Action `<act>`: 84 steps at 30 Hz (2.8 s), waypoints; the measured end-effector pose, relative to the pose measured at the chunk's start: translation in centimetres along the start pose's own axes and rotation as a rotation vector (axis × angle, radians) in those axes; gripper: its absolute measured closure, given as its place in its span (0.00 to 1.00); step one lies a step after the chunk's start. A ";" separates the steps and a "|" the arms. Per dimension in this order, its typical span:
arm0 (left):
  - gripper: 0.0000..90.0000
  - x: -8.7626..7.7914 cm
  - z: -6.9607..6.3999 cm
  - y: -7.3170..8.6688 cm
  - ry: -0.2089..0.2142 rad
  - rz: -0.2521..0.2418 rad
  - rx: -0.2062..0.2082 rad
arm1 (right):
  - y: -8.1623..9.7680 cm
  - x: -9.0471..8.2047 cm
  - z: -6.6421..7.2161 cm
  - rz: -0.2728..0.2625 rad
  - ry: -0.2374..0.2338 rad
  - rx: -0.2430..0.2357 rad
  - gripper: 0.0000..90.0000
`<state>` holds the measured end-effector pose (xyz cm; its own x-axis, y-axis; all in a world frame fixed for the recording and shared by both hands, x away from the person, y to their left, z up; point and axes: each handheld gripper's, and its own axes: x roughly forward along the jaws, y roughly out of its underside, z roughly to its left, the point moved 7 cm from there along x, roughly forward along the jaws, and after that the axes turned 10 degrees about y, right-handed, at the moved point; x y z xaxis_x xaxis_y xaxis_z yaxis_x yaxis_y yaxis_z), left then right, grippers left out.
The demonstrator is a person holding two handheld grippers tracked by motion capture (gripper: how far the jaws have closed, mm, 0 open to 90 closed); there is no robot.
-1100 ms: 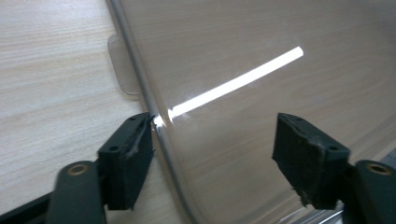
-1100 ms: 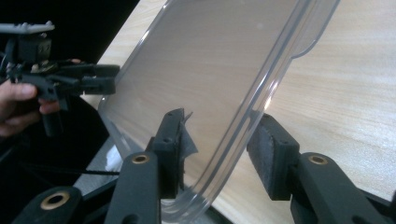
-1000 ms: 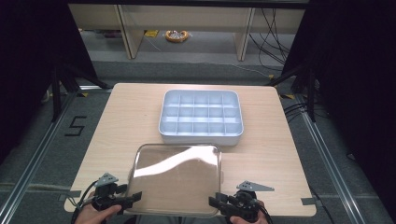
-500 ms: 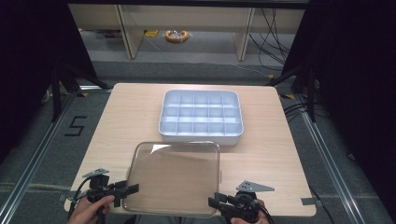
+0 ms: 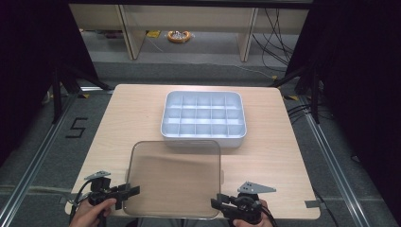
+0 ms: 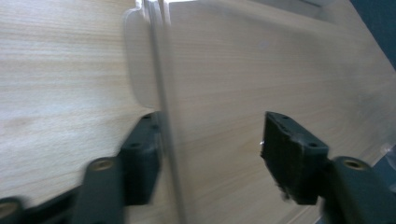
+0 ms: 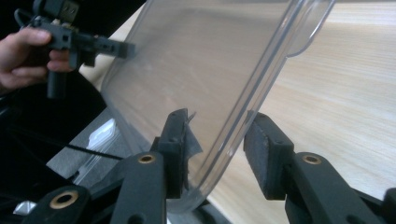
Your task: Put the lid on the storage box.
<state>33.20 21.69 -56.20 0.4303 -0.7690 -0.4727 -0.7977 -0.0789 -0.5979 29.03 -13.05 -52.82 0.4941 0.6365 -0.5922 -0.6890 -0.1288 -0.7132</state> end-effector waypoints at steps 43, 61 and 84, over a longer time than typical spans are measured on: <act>0.70 3.8 -6.5 -10.4 -0.055 -0.157 0.214 | -10.1 -1.7 -7.4 -0.108 0.367 -0.002 0.63; 0.67 7.1 -6.6 -18.2 -0.052 -0.203 0.185 | -17.1 -1.2 -10.4 -0.168 0.394 0.100 0.60; 0.64 11.2 -3.1 -21.8 -0.104 -0.182 0.070 | -19.9 2.9 -14.6 -0.125 0.428 0.128 0.56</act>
<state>54.11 12.82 -46.39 0.6087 -0.6765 -0.4145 -0.6730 -0.1637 -0.7213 51.92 -19.76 -45.85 0.7335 0.2666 -0.6252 -0.6568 0.0411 -0.7530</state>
